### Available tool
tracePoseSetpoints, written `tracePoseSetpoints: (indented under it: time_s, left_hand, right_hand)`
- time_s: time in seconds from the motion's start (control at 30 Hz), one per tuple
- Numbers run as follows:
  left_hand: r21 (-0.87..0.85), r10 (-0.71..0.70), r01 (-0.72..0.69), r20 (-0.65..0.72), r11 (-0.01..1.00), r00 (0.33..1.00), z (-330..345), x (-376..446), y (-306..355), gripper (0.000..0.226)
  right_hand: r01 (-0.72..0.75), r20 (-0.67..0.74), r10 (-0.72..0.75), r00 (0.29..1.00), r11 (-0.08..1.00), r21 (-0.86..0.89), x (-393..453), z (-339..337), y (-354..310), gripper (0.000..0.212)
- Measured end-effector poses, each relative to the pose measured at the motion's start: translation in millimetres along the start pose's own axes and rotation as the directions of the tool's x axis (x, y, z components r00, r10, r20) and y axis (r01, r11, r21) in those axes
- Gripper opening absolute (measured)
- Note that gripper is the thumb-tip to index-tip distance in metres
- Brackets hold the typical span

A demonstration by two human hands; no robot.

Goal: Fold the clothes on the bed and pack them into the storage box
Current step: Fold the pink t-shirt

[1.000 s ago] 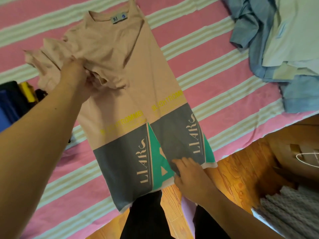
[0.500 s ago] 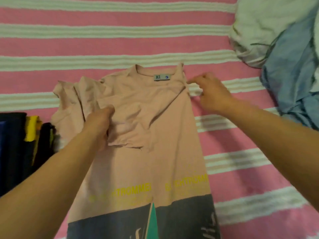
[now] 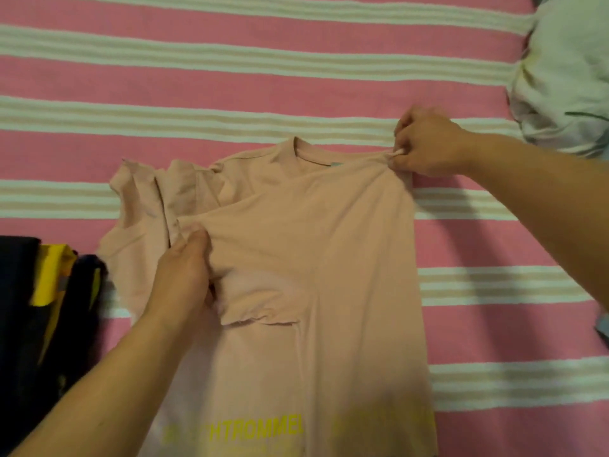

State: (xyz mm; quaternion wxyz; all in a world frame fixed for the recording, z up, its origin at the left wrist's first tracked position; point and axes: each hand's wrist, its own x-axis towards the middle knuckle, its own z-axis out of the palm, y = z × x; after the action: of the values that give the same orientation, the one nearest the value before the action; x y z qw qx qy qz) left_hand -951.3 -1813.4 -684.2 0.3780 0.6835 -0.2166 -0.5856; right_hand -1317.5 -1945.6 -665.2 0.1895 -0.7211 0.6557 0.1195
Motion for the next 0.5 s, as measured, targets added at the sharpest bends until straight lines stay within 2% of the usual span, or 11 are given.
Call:
tracePoseSetpoints:
  time_s: [0.07, 0.13, 0.17, 0.23, 0.27, 0.3, 0.37, 0.43, 0.5]
  left_hand:
    - [0.064, 0.003, -0.004, 0.011, 0.998, 1.000, -0.8, -1.8, 3.6, 0.035]
    - [0.050, 0.013, -0.013, 0.003, 0.999, 1.000, -0.1, 2.0, 2.0, 0.028]
    - [0.056, 0.023, -0.024, 0.016, 0.998, 1.000, -0.4, 1.3, 0.9, 0.024]
    - [0.111, 0.038, -0.042, 0.035, 0.993, 0.999, -1.6, -4.0, -4.0, 0.017]
    - [0.142, 0.049, -0.055, 0.043, 0.988, 0.998, -2.3, -8.1, -6.0, 0.020]
    - [0.173, 0.055, -0.061, 0.037, 0.983, 0.998, -2.7, -14.4, -7.7, 0.028]
    - [0.231, 0.060, -0.056, -0.011, 0.971, 0.998, -4.6, -21.7, -13.2, 0.031]
    - [0.294, 0.063, -0.042, -0.061, 0.955, 0.996, -5.8, -25.9, -11.9, 0.023]
    - [0.271, 0.050, -0.029, -0.073, 0.962, 0.996, -4.6, -28.6, -2.7, 0.011]
  right_hand:
    - [-0.096, -0.011, 0.096, 0.995, 0.995, -0.030, -3.8, 1.6, -7.2, 0.021]
    - [-0.186, -0.131, 0.193, 0.972, 0.980, 0.067, -16.9, 5.8, -22.5, 0.027]
    - [-0.167, -0.260, 0.193, 0.946, 0.979, 0.119, -28.3, 10.0, -34.2, 0.034]
    - [-0.034, -0.521, 0.088, 0.849, 0.993, 0.112, -55.8, 26.1, -65.0, 0.040]
    - [0.034, -0.546, 0.009, 0.838, 0.997, 0.067, -66.9, 38.5, -81.1, 0.044]
    - [0.079, -0.482, -0.069, 0.873, 0.997, -0.001, -75.4, 52.3, -95.6, 0.050]
    - [0.076, -0.230, -0.088, 0.969, 0.995, -0.061, -80.5, 78.7, -113.5, 0.065]
    - [0.044, -0.131, -0.053, 0.990, 0.997, -0.068, -73.8, 97.2, -118.6, 0.073]
    - [0.021, -0.098, -0.028, 0.995, 0.997, -0.068, -66.4, 98.7, -120.6, 0.074]
